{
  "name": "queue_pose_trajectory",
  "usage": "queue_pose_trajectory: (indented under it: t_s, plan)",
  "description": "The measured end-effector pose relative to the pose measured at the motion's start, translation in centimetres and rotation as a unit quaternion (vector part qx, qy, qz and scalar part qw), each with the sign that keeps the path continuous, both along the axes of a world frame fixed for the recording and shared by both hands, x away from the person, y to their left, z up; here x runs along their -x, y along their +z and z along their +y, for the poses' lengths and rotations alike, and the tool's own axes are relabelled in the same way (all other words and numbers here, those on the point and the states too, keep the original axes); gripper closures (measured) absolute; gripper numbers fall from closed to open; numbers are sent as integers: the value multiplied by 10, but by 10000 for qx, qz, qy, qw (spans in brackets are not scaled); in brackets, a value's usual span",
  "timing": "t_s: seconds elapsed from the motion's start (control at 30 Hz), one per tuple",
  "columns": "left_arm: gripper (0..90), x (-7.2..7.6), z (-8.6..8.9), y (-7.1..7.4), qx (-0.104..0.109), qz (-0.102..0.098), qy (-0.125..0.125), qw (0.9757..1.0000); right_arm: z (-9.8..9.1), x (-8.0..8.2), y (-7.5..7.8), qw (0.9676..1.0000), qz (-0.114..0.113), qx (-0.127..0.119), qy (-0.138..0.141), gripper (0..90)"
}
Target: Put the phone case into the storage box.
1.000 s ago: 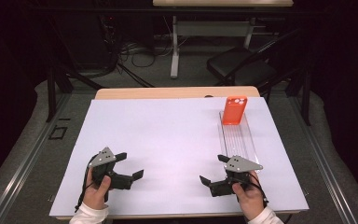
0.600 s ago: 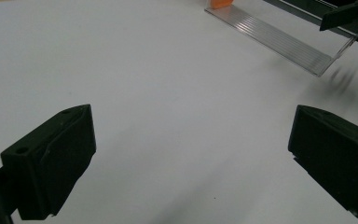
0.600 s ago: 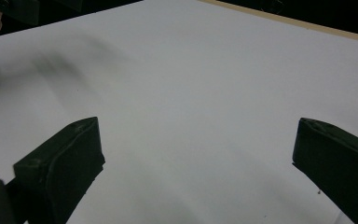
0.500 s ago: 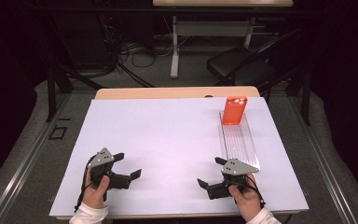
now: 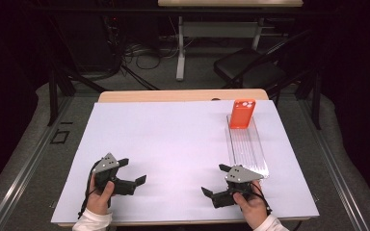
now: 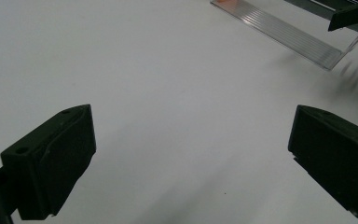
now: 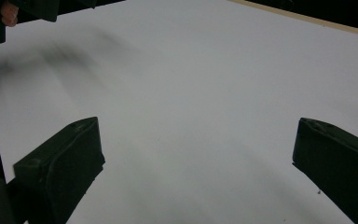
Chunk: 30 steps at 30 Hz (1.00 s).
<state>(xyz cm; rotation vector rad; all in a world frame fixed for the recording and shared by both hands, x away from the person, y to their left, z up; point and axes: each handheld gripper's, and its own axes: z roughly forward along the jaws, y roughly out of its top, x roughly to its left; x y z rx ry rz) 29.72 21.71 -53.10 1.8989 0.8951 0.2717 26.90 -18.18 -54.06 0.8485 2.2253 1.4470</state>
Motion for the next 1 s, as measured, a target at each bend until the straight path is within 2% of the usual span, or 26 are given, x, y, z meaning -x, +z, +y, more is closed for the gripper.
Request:
queue_pose_trajectory:
  t_s: [1.0]
  plan:
    - [12,0,-1,0,-43,50,-52,10000,1,1,1,9999,28,-102,74,12]
